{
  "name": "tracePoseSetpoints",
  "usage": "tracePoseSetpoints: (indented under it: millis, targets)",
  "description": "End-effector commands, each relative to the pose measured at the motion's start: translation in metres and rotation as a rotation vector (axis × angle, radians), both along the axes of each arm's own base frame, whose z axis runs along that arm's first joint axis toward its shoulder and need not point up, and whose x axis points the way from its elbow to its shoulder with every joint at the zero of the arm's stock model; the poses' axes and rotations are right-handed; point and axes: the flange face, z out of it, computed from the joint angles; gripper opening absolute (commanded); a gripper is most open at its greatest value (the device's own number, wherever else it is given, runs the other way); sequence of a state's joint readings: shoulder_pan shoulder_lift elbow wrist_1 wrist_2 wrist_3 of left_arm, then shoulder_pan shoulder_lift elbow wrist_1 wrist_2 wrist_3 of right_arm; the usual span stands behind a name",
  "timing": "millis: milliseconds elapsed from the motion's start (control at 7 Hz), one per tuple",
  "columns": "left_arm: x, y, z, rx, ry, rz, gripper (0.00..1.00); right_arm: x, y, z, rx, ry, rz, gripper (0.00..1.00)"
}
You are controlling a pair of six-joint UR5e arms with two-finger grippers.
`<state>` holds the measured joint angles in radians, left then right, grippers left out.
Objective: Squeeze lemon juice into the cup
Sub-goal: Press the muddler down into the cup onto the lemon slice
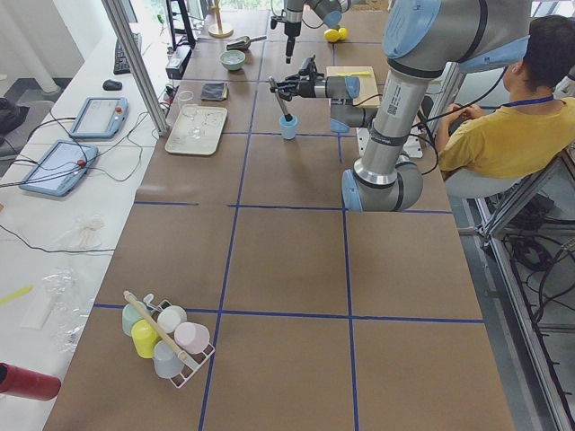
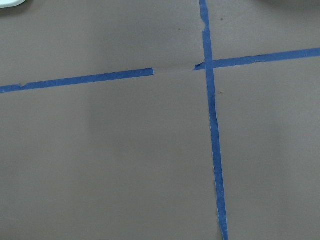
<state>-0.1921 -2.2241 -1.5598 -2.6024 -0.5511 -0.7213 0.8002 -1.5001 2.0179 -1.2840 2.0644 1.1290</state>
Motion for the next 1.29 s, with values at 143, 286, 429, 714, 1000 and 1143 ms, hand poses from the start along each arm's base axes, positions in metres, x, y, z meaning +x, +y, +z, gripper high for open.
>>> tracePoseSetpoints:
  millis: [143, 286, 429, 714, 1000, 1143]
  targets:
    - [0.024, 0.009, 0.019, -0.019, -0.028, 0.021, 0.00, -0.001, -0.001, -0.003, 0.004, -0.003, 0.000, 1.00]
    - [0.029, 0.009, 0.024, -0.022, -0.040, 0.021, 0.00, -0.002, -0.001, -0.004, 0.007, -0.005, 0.000, 1.00]
    - [0.029, 0.008, 0.026, -0.022, -0.043, 0.021, 0.00, -0.002, -0.001, -0.004, 0.007, -0.005, 0.000, 1.00]
    - [0.030, 0.009, 0.025, -0.022, -0.041, 0.024, 0.00, -0.002, -0.001, -0.006, 0.008, -0.008, -0.001, 1.00]
    - [0.030, 0.009, 0.025, -0.022, -0.040, 0.024, 0.00, -0.002, -0.001, -0.006, 0.009, -0.009, -0.001, 1.00]
    - [0.029, 0.010, 0.023, -0.021, -0.035, 0.024, 0.00, -0.001, -0.001, -0.007, 0.009, -0.010, 0.000, 1.00]
